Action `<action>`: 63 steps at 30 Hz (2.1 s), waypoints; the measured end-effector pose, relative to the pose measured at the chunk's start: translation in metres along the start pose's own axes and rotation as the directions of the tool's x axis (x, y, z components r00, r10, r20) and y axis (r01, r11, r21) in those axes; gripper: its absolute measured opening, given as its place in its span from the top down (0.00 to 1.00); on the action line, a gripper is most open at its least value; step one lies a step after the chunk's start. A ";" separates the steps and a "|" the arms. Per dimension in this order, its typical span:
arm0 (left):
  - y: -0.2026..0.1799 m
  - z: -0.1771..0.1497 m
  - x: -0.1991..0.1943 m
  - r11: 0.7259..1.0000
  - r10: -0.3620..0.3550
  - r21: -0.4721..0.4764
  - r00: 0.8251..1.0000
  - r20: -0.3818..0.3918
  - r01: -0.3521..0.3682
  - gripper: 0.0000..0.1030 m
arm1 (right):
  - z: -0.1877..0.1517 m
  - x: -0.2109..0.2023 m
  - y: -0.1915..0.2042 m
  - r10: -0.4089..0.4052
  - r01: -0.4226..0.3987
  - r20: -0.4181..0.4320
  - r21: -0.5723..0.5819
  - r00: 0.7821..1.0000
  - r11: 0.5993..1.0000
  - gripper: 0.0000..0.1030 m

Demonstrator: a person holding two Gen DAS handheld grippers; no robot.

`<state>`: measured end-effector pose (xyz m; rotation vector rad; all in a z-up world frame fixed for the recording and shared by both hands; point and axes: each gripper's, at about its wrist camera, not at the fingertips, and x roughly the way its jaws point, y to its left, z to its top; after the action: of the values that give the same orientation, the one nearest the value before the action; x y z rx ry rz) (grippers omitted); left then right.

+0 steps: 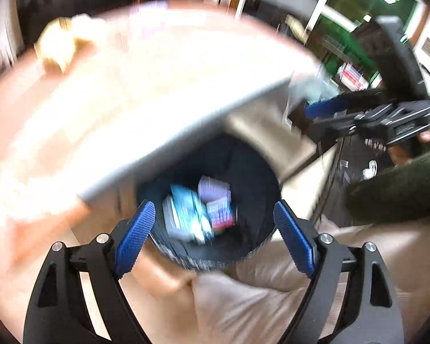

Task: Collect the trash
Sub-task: 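Withdraw both tools from the bin back over the table, then grasp the cream drawstring bag with the left tool while the right tool grasps the lavender roller, then lift the cream bag and lavender roller and carry them over the bin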

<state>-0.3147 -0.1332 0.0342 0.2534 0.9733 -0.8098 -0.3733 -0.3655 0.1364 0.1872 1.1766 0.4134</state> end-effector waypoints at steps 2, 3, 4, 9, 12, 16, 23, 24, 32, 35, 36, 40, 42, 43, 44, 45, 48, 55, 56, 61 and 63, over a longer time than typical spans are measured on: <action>0.011 0.020 -0.034 0.998 0.063 -0.002 0.990 0.126 -0.063 0.01 | 0.021 -0.022 0.013 -0.043 0.049 0.098 -0.058 0.994 0.997 0.15; 0.021 0.033 -0.048 0.993 0.119 -0.019 0.973 0.199 -0.118 0.01 | 0.038 -0.029 0.016 -0.082 0.094 0.160 -0.072 0.984 0.993 0.08; 0.028 0.043 -0.052 0.986 0.164 -0.039 0.958 0.235 -0.159 0.01 | 0.051 -0.032 0.015 -0.098 0.115 0.201 -0.074 0.975 0.991 0.05; 0.100 0.097 -0.042 0.953 0.296 -0.144 0.917 0.267 -0.266 0.01 | 0.139 -0.003 -0.004 -0.196 0.214 0.267 -0.038 0.943 0.976 0.04; 0.137 0.123 -0.016 0.959 0.273 -0.135 0.938 0.215 -0.248 0.01 | 0.186 0.026 -0.017 -0.216 0.235 0.248 -0.049 0.944 0.971 0.04; 0.165 0.145 0.020 0.963 0.264 -0.091 0.953 0.146 -0.253 0.01 | 0.226 0.066 -0.033 -0.236 0.254 0.193 -0.074 0.952 0.964 0.04; 0.208 0.165 0.065 0.973 0.231 -0.034 0.972 0.046 -0.230 0.01 | 0.262 0.111 -0.054 -0.223 0.232 0.111 -0.081 0.969 0.969 0.04; 0.212 0.168 0.072 0.972 0.236 -0.022 0.971 0.031 -0.236 0.01 | 0.266 0.116 -0.056 -0.227 0.236 0.104 -0.084 0.968 0.968 0.04; 0.232 0.182 0.107 0.976 0.219 0.016 0.975 -0.047 -0.218 0.01 | 0.275 0.136 -0.061 -0.215 0.220 0.072 -0.074 0.974 0.973 0.04; 0.236 0.183 0.112 0.981 0.193 -0.002 0.979 -0.058 -0.194 0.01 | 0.276 0.137 -0.062 -0.201 0.207 0.081 -0.076 0.976 0.975 0.04; 0.236 0.183 0.112 0.982 0.188 -0.007 0.981 -0.054 -0.189 0.01 | 0.277 0.137 -0.062 -0.198 0.204 0.084 -0.075 0.977 0.976 0.04; 0.236 0.181 0.115 0.987 0.158 -0.024 0.985 -0.067 -0.159 0.18 | 0.279 0.137 -0.060 -0.182 0.190 0.104 -0.073 0.978 0.979 0.18; 0.235 0.181 0.113 0.984 0.178 -0.017 0.982 -0.061 -0.179 0.26 | 0.279 0.136 -0.058 -0.187 0.197 0.109 -0.082 0.976 0.977 0.29; 0.235 0.181 0.112 0.983 0.182 -0.022 0.982 -0.060 -0.183 0.28 | 0.280 0.137 -0.056 -0.186 0.196 0.109 -0.086 0.976 0.977 0.30; 0.235 0.181 0.111 0.982 0.185 -0.029 0.981 -0.059 -0.187 0.33 | 0.281 0.137 -0.056 -0.178 0.187 0.106 -0.084 0.978 0.979 0.30; 0.235 0.181 0.110 0.982 0.183 -0.038 0.981 -0.058 -0.185 0.37 | 0.281 0.137 -0.056 -0.171 0.180 0.107 -0.079 0.979 0.981 0.30; 0.235 0.181 0.106 0.980 0.185 -0.062 0.982 -0.047 -0.188 0.40 | 0.280 0.133 -0.057 -0.160 0.168 0.119 -0.056 0.980 0.984 0.30; 0.219 0.175 0.081 0.979 0.186 -0.090 0.982 0.013 -0.184 0.41 | 0.275 0.106 -0.054 -0.116 0.122 0.169 -0.030 0.979 0.992 0.30; 0.216 0.173 0.080 0.978 0.188 -0.092 0.982 0.017 -0.186 0.41 | 0.275 0.102 -0.054 -0.106 0.112 0.171 -0.026 0.980 0.993 0.30; 0.199 0.163 0.071 0.975 0.191 -0.124 0.981 0.028 -0.186 0.41 | 0.261 0.085 -0.049 -0.067 0.068 0.178 0.000 0.982 0.998 0.30; 0.192 0.159 0.068 0.974 0.188 -0.136 0.982 0.032 -0.182 0.41 | 0.252 0.079 -0.047 -0.057 0.056 0.176 0.007 0.983 0.998 0.30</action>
<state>-0.0566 -0.1191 0.0388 0.2066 0.9418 -0.5759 -0.1056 -0.3578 0.1476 0.1879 1.0061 0.3387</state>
